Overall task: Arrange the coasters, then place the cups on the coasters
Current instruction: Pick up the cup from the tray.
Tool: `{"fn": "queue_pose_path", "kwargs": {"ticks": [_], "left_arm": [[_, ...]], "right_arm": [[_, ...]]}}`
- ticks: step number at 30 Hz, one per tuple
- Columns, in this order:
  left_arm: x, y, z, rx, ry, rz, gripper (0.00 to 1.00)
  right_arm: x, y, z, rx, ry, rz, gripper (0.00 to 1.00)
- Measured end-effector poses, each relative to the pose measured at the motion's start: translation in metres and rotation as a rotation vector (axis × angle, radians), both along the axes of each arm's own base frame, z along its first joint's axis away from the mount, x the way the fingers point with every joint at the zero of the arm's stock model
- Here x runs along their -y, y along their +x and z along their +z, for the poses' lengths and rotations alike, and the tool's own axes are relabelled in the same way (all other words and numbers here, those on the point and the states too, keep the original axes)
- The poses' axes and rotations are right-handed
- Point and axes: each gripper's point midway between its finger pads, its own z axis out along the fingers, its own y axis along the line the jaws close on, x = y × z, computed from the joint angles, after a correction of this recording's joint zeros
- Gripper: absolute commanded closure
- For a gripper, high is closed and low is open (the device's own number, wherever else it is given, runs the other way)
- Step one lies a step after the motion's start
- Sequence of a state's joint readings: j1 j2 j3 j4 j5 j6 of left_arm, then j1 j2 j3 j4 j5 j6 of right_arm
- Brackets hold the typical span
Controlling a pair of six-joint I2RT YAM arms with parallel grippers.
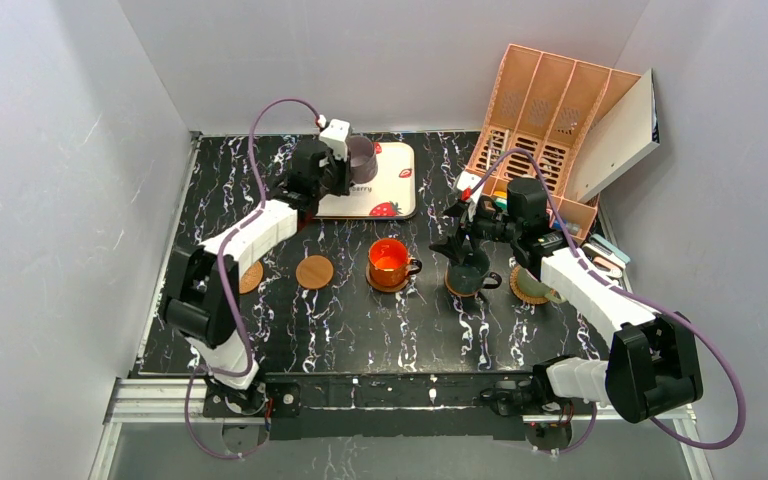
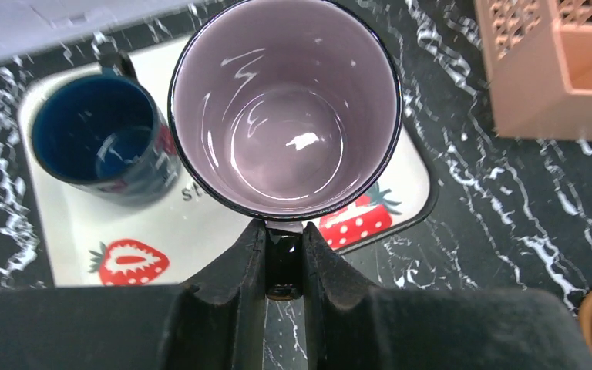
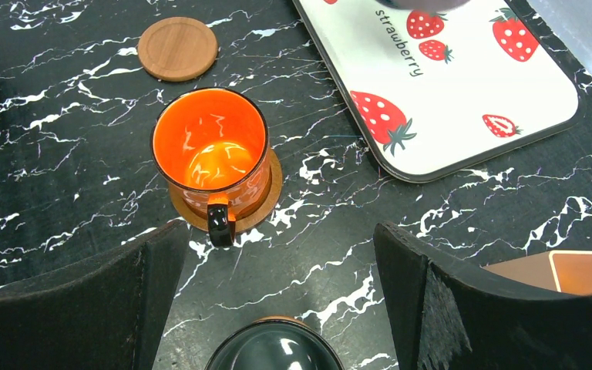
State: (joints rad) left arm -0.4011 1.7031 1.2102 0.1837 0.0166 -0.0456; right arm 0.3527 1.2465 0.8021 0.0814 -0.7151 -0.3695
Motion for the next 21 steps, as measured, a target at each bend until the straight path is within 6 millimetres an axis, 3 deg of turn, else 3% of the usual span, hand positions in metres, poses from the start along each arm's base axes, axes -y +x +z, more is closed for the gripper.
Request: {"fn": "queue_pose_path", "kwargs": {"ticks": [3, 6, 14, 21], "left_arm": [[-0.005, -0.003, 0.031, 0.064, -0.014, 0.000, 1.00], [-0.017, -0.009, 0.046, 0.101, -0.006, 0.029, 1.00], [-0.076, -0.044, 0.039, 0.079, 0.074, 0.112, 1.00], [-0.108, -0.076, 0.049, 0.090, 0.105, 0.152, 1.00]], "right_arm": [[0.000, 0.000, 0.000, 0.000, 0.000, 0.000, 0.01], [0.000, 0.000, 0.000, 0.000, 0.000, -0.001, 0.01], [0.000, 0.000, 0.000, 0.001, -0.001, -0.001, 0.01], [0.000, 0.000, 0.000, 0.001, -0.001, -0.001, 0.01]]}}
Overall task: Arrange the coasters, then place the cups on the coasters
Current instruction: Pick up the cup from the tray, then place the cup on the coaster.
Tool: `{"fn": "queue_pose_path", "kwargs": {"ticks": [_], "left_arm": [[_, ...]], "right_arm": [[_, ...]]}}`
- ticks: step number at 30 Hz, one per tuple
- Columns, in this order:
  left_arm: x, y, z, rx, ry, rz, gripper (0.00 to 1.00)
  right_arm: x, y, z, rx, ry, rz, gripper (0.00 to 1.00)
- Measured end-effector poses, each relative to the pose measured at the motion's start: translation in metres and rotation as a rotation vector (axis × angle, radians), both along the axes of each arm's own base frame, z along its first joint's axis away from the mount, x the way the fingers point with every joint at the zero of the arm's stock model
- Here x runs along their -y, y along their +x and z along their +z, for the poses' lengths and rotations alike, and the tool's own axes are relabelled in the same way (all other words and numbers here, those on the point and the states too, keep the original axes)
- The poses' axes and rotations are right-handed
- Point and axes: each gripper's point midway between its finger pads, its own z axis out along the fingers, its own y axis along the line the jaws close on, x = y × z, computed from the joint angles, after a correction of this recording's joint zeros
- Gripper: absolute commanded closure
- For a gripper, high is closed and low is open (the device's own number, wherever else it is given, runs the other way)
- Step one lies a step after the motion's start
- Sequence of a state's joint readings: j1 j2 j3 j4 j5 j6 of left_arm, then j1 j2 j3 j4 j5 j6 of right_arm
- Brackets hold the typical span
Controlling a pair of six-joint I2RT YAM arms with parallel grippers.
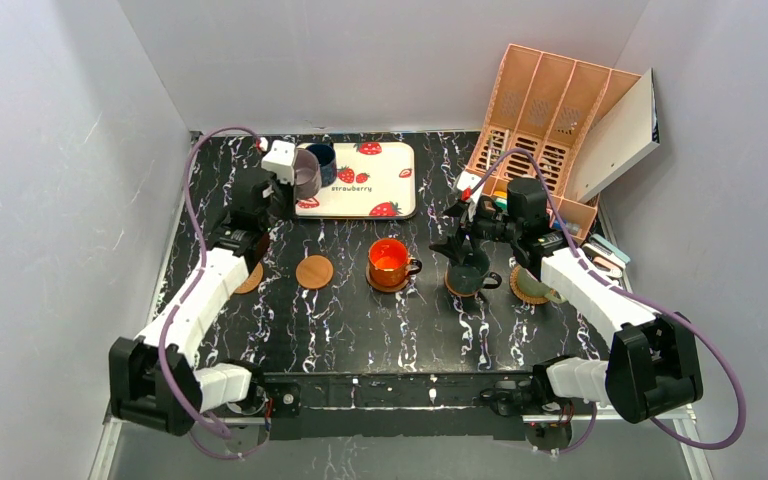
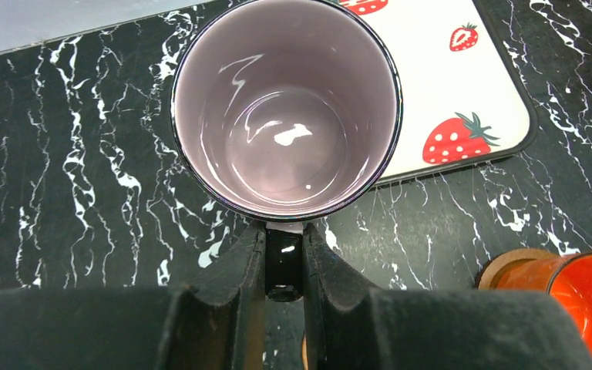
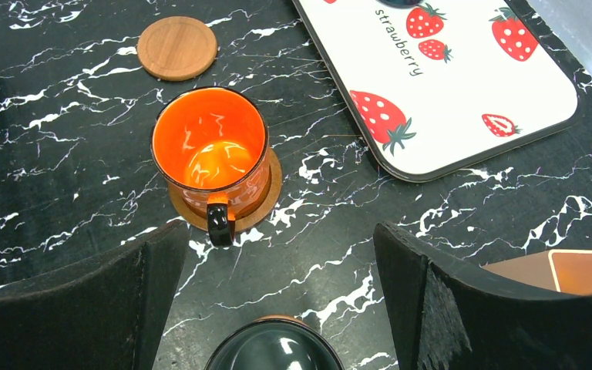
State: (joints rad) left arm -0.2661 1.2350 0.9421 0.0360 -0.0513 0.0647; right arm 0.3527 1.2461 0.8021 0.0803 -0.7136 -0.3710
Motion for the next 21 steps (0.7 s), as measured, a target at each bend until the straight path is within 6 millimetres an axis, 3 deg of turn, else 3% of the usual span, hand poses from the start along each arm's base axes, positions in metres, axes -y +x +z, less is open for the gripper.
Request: {"fn": "queue_pose_path", "kwargs": {"ticks": [8, 21], "left_arm": [[-0.008, -0.030, 0.013, 0.021, 0.008, -0.065, 1.00], [-0.014, -0.069, -0.039, -0.056, 0.019, -0.138, 1.00]], "right_arm": [[0.002, 0.000, 0.003, 0.007, 0.002, -0.005, 0.01], [0.002, 0.000, 0.005, 0.015, 0.005, -0.003, 0.01]]}}
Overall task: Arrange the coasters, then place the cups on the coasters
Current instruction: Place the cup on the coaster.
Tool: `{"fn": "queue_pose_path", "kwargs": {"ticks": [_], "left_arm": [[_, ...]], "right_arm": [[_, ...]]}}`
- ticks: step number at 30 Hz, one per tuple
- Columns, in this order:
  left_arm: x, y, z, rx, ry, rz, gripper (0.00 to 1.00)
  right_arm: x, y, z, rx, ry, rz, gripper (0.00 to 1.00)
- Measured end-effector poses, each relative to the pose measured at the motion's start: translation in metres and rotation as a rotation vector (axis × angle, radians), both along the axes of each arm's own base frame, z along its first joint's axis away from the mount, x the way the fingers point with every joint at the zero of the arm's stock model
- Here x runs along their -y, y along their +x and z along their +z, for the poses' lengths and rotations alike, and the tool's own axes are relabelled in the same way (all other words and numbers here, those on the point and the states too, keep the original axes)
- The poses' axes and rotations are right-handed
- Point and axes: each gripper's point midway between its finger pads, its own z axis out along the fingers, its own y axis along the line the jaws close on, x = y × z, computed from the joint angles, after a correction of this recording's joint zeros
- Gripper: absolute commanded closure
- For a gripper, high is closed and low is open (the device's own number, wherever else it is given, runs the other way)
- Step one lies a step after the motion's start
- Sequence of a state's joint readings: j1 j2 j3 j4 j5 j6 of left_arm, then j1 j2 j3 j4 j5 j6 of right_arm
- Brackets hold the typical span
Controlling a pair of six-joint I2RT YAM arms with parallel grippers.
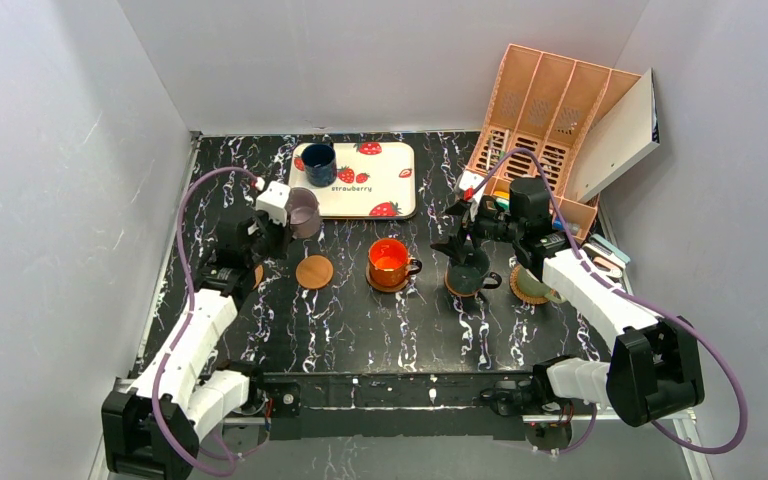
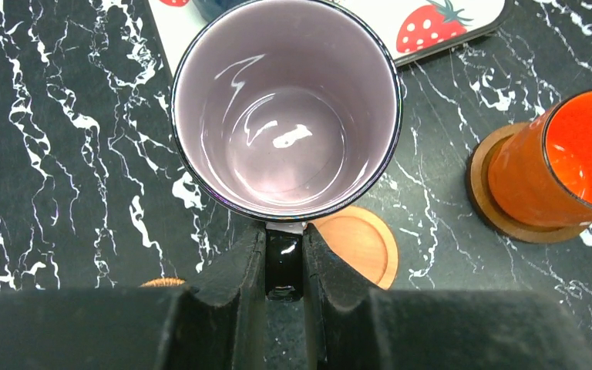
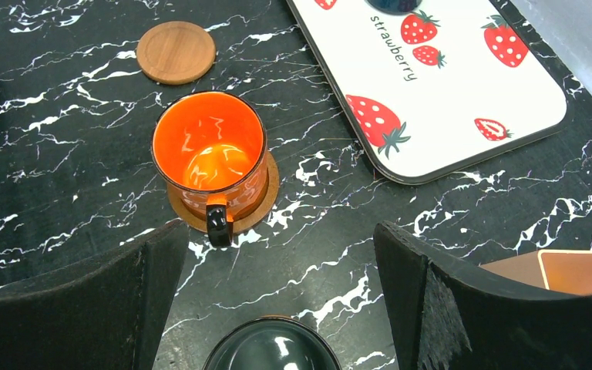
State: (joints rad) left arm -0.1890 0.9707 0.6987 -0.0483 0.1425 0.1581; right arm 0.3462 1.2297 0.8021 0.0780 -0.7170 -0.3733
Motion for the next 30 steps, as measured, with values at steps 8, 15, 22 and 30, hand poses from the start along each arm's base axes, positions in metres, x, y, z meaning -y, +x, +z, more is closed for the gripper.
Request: {"fn": "queue_pose_path", "kwargs": {"ticks": [8, 15, 22, 30], "left_arm": [[0.003, -0.014, -0.012, -0.023, 0.054, -0.087, 1.00], [0.010, -0.038, -0.051, -0.126, 0.076, -0.190, 1.00], [0.015, -0.051, -0.065, -0.159, 0.070, -0.242, 1.00], [0.014, -0.051, -0.064, -0.141, 0.059, -0.231, 1.00]], "right_arm": [[0.000, 0.000, 0.000, 0.001, 0.001, 0.000, 0.01], [0.002, 0.000, 0.004, 0.011, 0.006, -0.002, 0.01], [0.002, 0.000, 0.005, 0.014, 0.006, -0.003, 0.01], [0.005, 0.000, 0.011, 0.030, 0.012, -0.010, 0.01]]}}
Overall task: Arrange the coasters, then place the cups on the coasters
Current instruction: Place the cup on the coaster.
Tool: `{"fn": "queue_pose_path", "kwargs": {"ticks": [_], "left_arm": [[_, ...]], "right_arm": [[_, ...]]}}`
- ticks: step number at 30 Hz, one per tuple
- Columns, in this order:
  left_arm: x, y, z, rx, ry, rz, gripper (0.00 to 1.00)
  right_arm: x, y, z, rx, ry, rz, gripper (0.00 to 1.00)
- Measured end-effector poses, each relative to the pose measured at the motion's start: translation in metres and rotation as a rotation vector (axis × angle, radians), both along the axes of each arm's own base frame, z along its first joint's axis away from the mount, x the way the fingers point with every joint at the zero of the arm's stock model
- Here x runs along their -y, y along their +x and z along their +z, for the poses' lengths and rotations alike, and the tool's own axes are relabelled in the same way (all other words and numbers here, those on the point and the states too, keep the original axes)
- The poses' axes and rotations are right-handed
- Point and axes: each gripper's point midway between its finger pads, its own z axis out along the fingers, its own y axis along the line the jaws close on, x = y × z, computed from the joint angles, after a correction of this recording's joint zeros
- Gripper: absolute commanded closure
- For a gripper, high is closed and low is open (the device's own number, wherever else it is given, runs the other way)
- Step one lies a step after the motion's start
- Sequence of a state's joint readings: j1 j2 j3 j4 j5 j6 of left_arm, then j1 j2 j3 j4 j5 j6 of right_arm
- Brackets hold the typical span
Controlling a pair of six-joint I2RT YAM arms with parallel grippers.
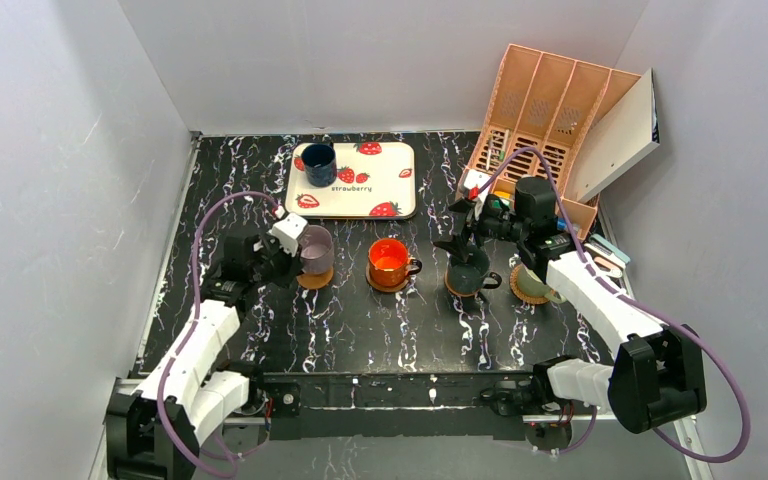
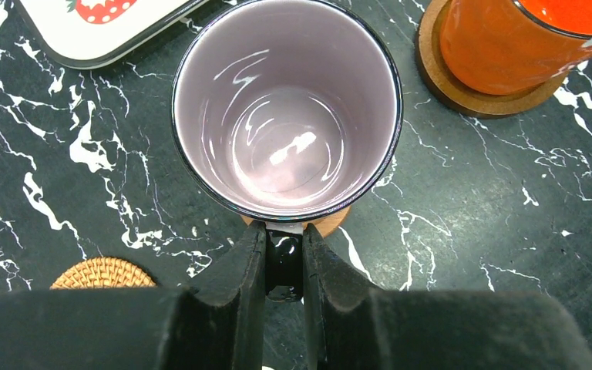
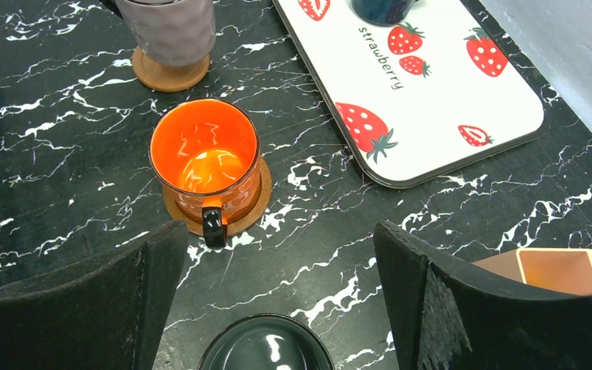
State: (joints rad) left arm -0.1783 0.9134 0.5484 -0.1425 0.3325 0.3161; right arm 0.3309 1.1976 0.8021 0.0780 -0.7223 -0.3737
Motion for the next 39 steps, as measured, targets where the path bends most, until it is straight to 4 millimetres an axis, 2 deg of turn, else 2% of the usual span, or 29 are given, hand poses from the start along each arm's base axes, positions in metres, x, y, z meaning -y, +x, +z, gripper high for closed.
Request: {"fn": "queue_pose_path", "kwargs": {"ticks": [6, 12, 18, 25, 39], "left_arm": [[-0.008, 0.006, -0.007, -0.027, -0.020, 0.022, 1.00], [-0.018, 0.009, 0.002, 0.012, -0.064, 0.037, 1.00], [-0.023, 0.006, -0.004, -0.006, -0.113, 0.035, 1.00], [-0.023, -0.002, -0.024, -0.061, -0.133, 0.021, 1.00], [-0.018, -0.002, -0.018, -0.012, -0.128, -0.041, 1.00]], "right_arm": [[0.000, -0.001, 0.001, -0.001, 0.003, 0.006, 0.01], [-0.001, -0.003, 0.003, 0.003, 0.009, 0.017, 0.01], [-0.001, -0.004, 0.006, 0.010, 0.013, 0.020, 0.01], [-0.001, -0.004, 0.006, 0.010, 0.013, 0.021, 0.01], [-0.001, -0.006, 0.008, 0.016, 0.017, 0.025, 0.01]]}}
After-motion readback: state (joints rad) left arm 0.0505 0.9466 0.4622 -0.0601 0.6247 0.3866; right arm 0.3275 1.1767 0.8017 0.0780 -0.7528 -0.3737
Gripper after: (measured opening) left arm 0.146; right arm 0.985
